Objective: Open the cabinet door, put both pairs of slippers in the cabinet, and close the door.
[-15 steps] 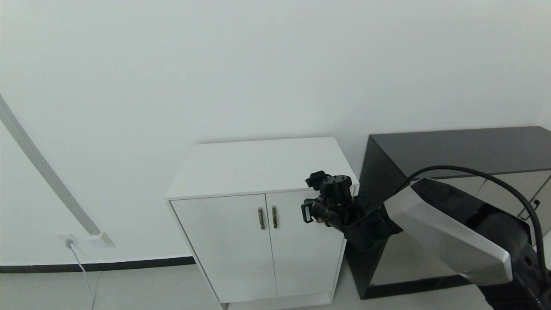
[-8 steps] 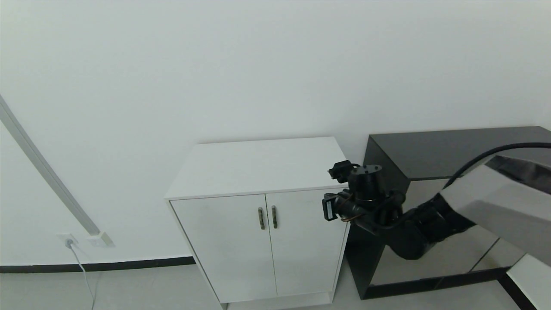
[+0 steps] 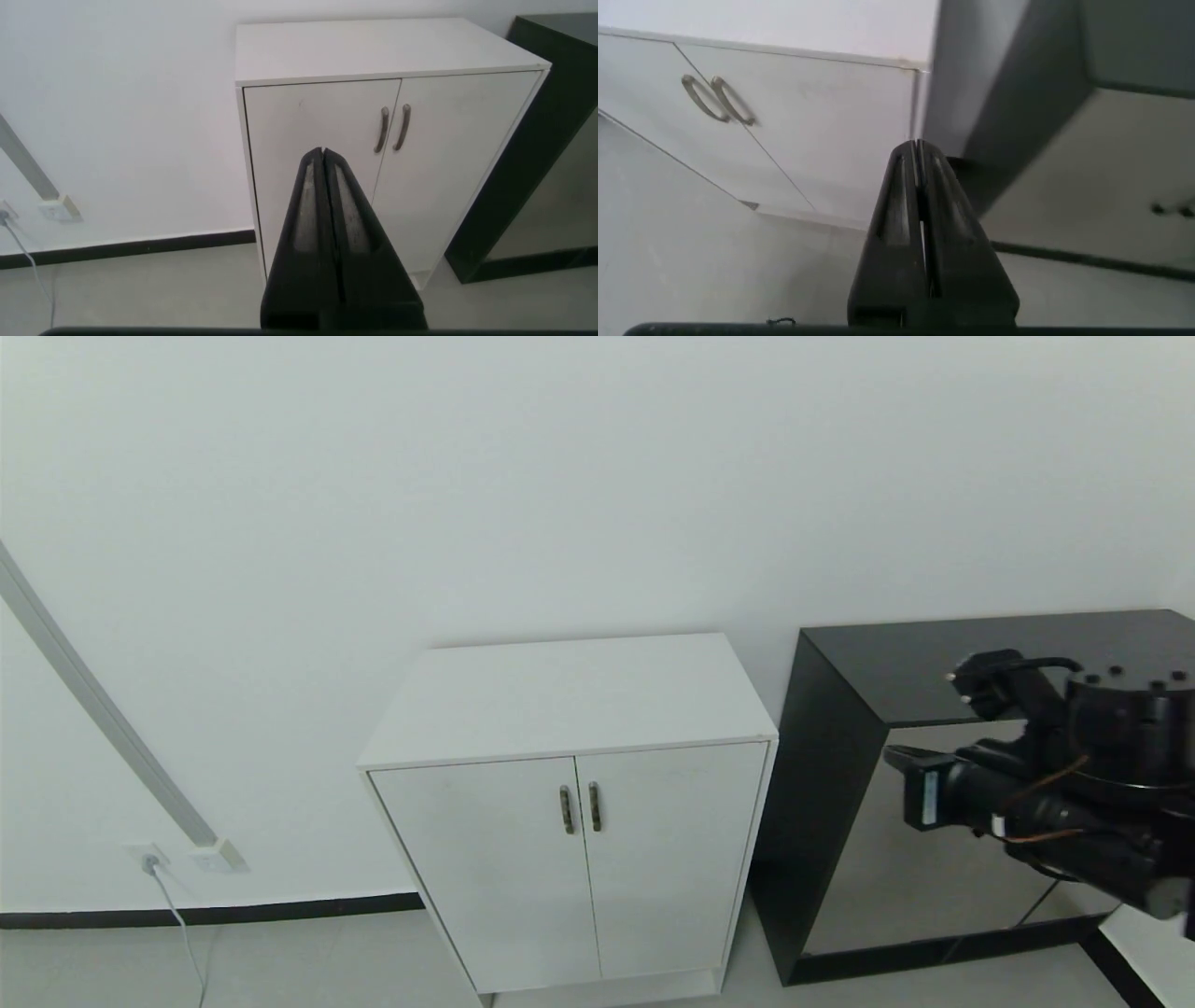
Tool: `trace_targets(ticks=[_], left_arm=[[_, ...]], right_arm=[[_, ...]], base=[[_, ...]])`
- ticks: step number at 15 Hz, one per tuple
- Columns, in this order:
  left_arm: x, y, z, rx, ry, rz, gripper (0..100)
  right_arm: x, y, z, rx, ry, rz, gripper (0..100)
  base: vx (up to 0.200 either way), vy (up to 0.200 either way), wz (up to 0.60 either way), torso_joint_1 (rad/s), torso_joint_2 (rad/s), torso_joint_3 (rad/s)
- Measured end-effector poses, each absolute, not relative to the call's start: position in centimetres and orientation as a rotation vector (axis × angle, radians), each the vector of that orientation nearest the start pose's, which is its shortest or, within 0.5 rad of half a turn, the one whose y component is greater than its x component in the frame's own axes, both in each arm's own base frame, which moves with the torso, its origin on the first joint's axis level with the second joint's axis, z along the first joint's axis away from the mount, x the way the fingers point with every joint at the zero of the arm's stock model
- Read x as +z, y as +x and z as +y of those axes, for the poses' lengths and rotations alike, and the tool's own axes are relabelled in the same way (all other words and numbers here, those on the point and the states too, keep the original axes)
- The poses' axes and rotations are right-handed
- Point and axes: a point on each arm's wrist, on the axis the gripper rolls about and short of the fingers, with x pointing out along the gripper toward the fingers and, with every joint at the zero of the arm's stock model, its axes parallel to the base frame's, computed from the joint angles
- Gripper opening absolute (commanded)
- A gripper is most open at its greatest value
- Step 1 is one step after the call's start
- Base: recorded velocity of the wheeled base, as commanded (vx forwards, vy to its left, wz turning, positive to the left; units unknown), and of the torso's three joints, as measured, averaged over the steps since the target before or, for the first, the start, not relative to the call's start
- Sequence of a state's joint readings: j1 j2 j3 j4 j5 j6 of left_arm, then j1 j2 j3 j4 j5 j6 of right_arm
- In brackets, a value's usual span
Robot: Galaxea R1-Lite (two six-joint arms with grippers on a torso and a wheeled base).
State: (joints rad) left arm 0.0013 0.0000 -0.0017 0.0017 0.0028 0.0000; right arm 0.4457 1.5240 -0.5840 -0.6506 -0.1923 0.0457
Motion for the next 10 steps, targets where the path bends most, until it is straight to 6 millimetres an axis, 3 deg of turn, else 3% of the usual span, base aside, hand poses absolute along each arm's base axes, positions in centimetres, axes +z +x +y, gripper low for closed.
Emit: trace_targets(ticks=[3,6,10], left_arm=[[7.6,-2.3,0.0,0.004,0.0,0.0,0],[7.6,-2.3,0.0,0.004,0.0,0.0,0],[7.6,-2.3,0.0,0.004,0.0,0.0,0]], right_arm=[[18.7,17.3,7.0,0.205,-0.055,0.314,0],[18.6,12.3,4.2,0.165,-0.076,0.359,0],[14.9,7.1,1.8,0.122,-0.149,0.387,0]], base=[[0.0,0.0,0.0,0.0,0.0,0.0],[0.0,0.0,0.0,0.0,0.0,0.0],[0.0,0.0,0.0,0.0,0.0,0.0]])
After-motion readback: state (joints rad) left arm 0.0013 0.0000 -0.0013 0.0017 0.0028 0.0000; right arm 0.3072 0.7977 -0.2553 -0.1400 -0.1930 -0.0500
